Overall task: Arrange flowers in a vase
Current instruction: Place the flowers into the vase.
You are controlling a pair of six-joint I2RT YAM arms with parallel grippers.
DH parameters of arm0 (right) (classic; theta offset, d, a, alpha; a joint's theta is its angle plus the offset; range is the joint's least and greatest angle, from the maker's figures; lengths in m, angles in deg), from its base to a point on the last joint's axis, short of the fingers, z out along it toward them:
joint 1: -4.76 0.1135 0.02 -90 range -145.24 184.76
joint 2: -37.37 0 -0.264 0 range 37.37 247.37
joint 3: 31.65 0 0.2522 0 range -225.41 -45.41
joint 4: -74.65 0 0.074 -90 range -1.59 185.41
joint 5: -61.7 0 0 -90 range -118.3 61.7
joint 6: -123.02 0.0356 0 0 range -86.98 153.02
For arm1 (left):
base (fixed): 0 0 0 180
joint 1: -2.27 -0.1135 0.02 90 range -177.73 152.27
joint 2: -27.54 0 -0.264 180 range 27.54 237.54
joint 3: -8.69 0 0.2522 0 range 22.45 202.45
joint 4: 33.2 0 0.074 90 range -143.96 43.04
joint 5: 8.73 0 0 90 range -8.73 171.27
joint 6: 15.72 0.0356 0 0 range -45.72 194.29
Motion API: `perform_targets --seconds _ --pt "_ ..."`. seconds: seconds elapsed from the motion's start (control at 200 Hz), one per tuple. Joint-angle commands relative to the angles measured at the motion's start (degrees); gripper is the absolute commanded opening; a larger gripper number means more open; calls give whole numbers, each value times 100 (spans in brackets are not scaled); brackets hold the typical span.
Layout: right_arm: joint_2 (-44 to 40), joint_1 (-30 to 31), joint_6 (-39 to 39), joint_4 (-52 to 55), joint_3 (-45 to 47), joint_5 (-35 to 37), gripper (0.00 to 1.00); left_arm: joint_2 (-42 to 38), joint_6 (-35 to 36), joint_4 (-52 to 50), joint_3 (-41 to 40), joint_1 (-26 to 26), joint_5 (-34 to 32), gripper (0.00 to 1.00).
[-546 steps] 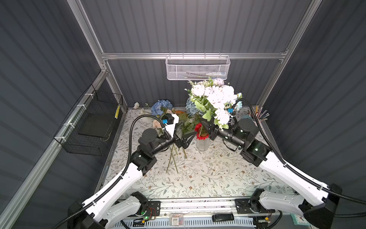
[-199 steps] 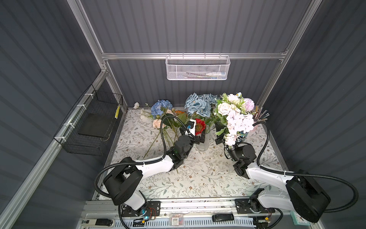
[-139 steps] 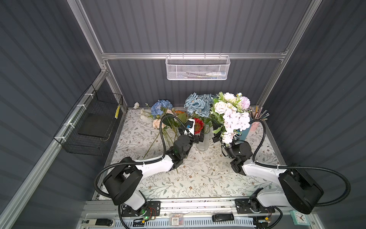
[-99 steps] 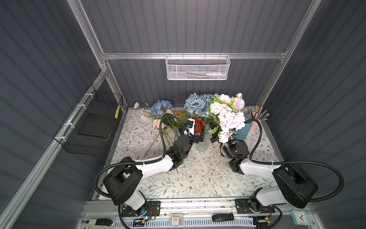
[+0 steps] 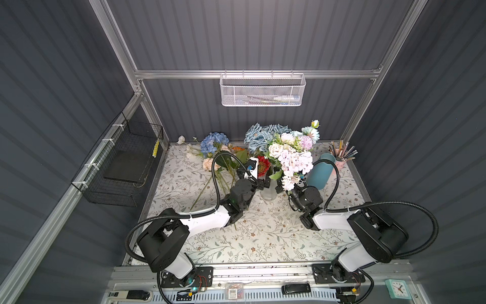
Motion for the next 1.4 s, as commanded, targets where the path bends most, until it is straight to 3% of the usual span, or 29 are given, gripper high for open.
perform_targets --seconds 0.0,0.175,0.28,0.34,0.465,0.625,0.765,0.881,1.011,1.111,1.191,1.396 --pt "18 53 51 97 93 74 7 -167 145 99 -26 -41 -81 100" --pt "-276 65 111 410 262 97 26 -180 149 85 -13 -45 -88 100" --pt "-590 67 122 816 377 114 51 -187 162 81 -9 -49 -103 100" --pt "-785 62 133 997 462 150 60 -187 171 68 11 -49 -91 100" --pt "-1240 66 136 1222 605 174 69 -196 172 28 30 -49 -75 100" --pt "-1680 60 -18 1598 405 219 72 -207 170 2 40 -58 -78 100" --pt "-1803 39 -302 1606 187 386 66 -261 154 -68 28 -58 -89 100" --pt "-1612 27 -464 1546 -16 404 54 -315 118 -68 6 -59 -85 100" --pt "-1296 20 -454 1181 -142 317 21 -351 118 -111 -2 -58 -79 100" --pt "-1122 26 -351 1055 -193 219 4 -383 126 -130 -39 -58 -89 100" --pt "-1047 29 -288 1082 -186 188 0 -402 134 -130 -68 -60 -112 100" --pt "-918 44 26 1240 31 181 0 -373 164 -113 -90 -58 -160 100"
